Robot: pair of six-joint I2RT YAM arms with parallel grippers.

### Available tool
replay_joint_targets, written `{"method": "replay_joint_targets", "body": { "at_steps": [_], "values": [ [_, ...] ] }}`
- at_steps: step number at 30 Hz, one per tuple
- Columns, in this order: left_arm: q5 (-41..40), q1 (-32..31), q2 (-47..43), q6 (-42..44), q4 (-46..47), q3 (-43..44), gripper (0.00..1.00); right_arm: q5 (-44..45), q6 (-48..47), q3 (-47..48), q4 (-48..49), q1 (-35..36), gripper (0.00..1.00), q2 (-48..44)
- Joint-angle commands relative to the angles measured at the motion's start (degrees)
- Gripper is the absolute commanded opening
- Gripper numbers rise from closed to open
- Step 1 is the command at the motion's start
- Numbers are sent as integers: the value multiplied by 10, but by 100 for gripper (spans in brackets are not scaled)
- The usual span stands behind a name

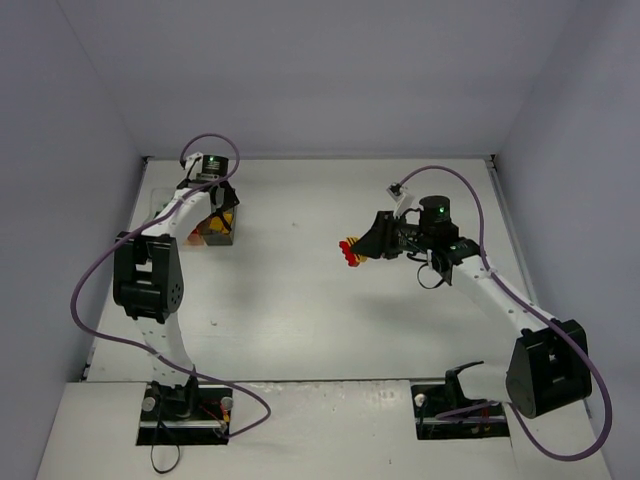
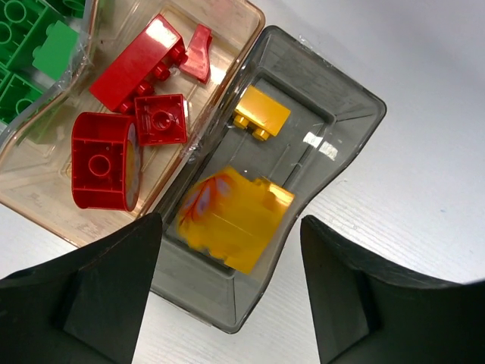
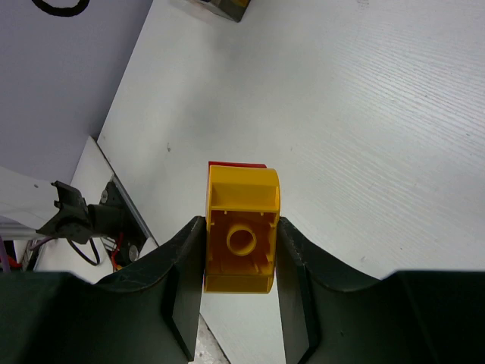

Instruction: Sort the legos into containers by color

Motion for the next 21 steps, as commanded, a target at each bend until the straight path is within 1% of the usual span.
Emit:
{"method": "replay_joint_targets", "body": {
  "at_steps": [1, 6, 9, 10, 11, 12, 13, 14, 15, 16, 17, 18, 19, 20, 21],
  "values": [
    [-12, -1, -27, -13, -1, 6, 68, -5, -5, 6, 24, -6, 0, -23],
    [-7, -2, -38, -12, -10, 6, 69, -7, -6, 11, 23, -6, 0, -21],
    [5, -9, -70, 16, 6, -14, 69, -7, -9, 16, 23, -6, 0, -25],
    [29, -15, -83, 47, 25, -23, 69, -8, -10, 18, 23, -7, 0, -26],
    [46, -20, -114, 69, 41, -34, 69, -8, -10, 21, 23, -7, 0, -24],
    [62, -28, -134, 92, 57, -64, 69, -12, -9, 26, 23, -9, 0, -23],
    [84, -49, -156, 149, 103, -85, 69, -14, -10, 30, 24, -9, 0, -21],
    [97, -63, -202, 186, 129, -106, 69, -17, -9, 36, 24, -10, 0, -17],
    [112, -78, -226, 223, 152, -150, 69, -21, -9, 40, 24, -11, 0, -14],
    [124, -93, -249, 298, 194, -173, 69, -25, -8, 49, 24, -11, 0, -13],
    [141, -127, -295, 334, 215, -195, 69, -28, -8, 54, 24, -11, 0, -10],
    [162, -143, -319, 389, 258, -242, 69, -35, -7, 63, 24, -12, 0, -8],
    [184, -155, -340, 417, 275, -264, 69, -41, -7, 67, 24, -12, 0, -7],
    [246, -173, -386, 434, 295, -287, 69, -45, -6, 72, 25, -12, 0, -5],
    [275, -181, -409, 449, 337, -310, 69, -51, -5, 76, 25, -12, 0, -4]
  ]
}}
